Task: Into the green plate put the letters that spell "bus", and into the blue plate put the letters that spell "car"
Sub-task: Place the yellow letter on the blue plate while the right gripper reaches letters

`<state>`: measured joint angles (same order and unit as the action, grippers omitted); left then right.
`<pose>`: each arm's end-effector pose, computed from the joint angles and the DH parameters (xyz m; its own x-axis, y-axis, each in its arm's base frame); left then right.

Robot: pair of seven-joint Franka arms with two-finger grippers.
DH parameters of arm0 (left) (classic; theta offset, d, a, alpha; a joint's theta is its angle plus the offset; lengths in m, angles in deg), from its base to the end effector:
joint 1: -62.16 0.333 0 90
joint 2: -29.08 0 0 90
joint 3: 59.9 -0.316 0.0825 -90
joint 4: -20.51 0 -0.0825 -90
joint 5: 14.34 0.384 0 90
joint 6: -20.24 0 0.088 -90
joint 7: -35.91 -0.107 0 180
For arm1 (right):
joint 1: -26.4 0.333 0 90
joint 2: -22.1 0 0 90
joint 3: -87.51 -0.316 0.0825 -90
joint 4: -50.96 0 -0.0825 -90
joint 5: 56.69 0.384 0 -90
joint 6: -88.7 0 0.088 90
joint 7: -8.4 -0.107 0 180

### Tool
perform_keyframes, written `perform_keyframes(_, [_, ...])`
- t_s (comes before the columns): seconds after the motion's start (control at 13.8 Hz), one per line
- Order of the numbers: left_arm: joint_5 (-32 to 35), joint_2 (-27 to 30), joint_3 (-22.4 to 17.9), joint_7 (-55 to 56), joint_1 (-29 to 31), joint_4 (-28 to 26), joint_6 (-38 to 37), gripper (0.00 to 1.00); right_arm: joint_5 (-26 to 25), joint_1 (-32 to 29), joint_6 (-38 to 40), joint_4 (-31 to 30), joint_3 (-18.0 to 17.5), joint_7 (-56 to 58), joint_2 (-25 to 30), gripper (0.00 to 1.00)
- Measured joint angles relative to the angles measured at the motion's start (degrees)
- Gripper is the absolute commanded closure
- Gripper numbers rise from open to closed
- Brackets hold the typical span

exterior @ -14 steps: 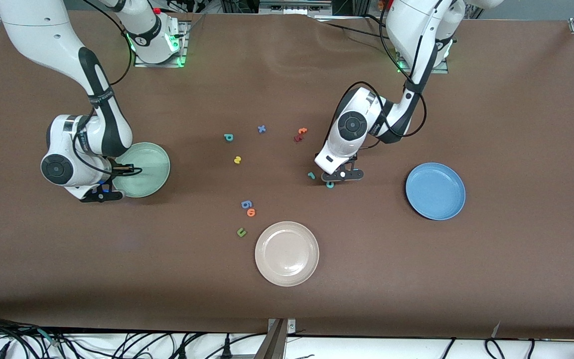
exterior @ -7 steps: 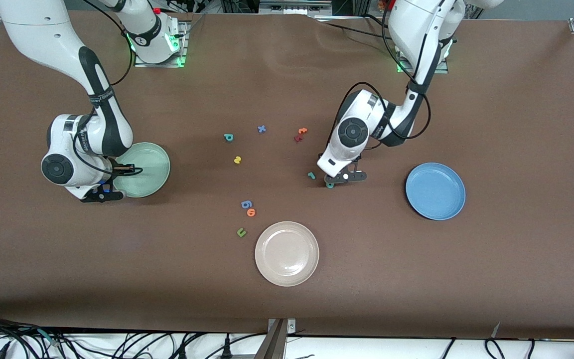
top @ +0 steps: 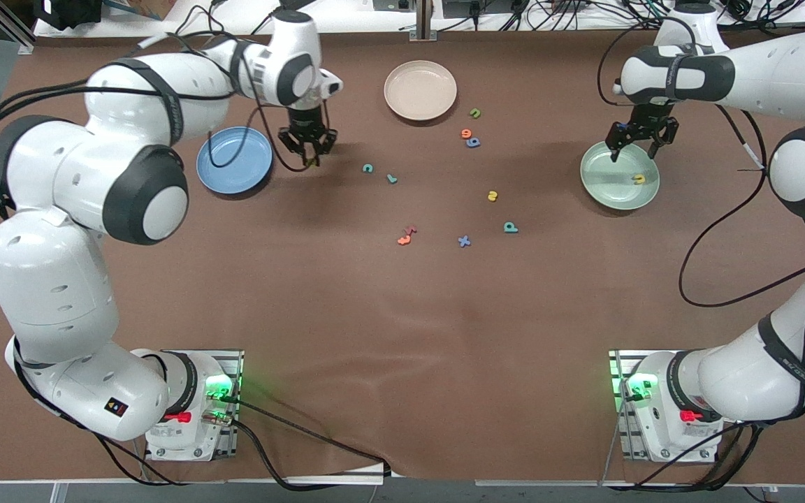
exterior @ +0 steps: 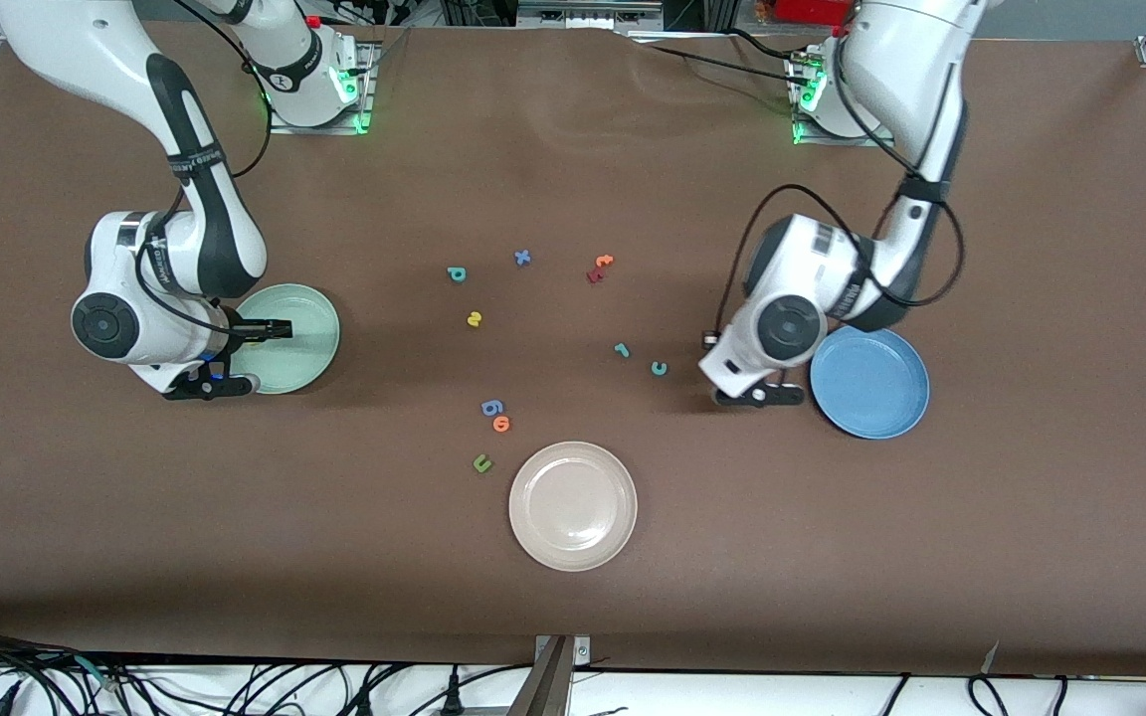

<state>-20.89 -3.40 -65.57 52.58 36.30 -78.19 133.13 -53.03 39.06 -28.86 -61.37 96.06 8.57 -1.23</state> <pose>0.5899 -0.2297 0.2368 0.9516 0.0023 -0.3073 -0.0161 -0.9982 -0.0574 0.5772 0.0468 0.2468 0.9516 0.0351 -0.3053 0.0411 -0.9991 0.0131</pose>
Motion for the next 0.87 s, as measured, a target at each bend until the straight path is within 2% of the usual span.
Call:
perform_keyframes(0.36, [0.15,1.89,-0.20,-15.58,11.60,-0.01,-1.49,0.85,1.01,0.84,0.07,1.78,-12.21,-24.76,1.94,0.02])
perform_keyframes(0.51, [1.85,1.92,-0.13,-18.51,13.81,-0.25,-1.57,0.85,1.01,3.29,-0.63,2.76,-14.51,-34.32,1.84,0.02])
perform_keyframes(0.65, [3.15,1.90,-0.11,-20.14,14.90,-0.49,-1.45,0.84,1.01,7.25,-3.32,2.87,-14.81,-42.61,1.02,0.02])
perform_keyframes(0.73, [3.24,1.88,-0.11,-20.62,15.16,-0.65,-1.22,0.73,1.01,9.09,-5.30,2.86,-14.84,-46.65,0.14,0.02])
perform_keyframes(0.8, [3.26,1.86,-0.11,-20.82,15.23,-1.03,-0.56,0.51,1.01,10.68,-7.56,2.84,-14.85,-50.57,-1.10,0.02])
perform_keyframes(0.87, [3.26,1.85,-0.05,-20.95,15.23,-1.56,0.04,0.06,1.01,11.92,-9.83,2.85,-14.85,-54.04,-2.51,0.02])
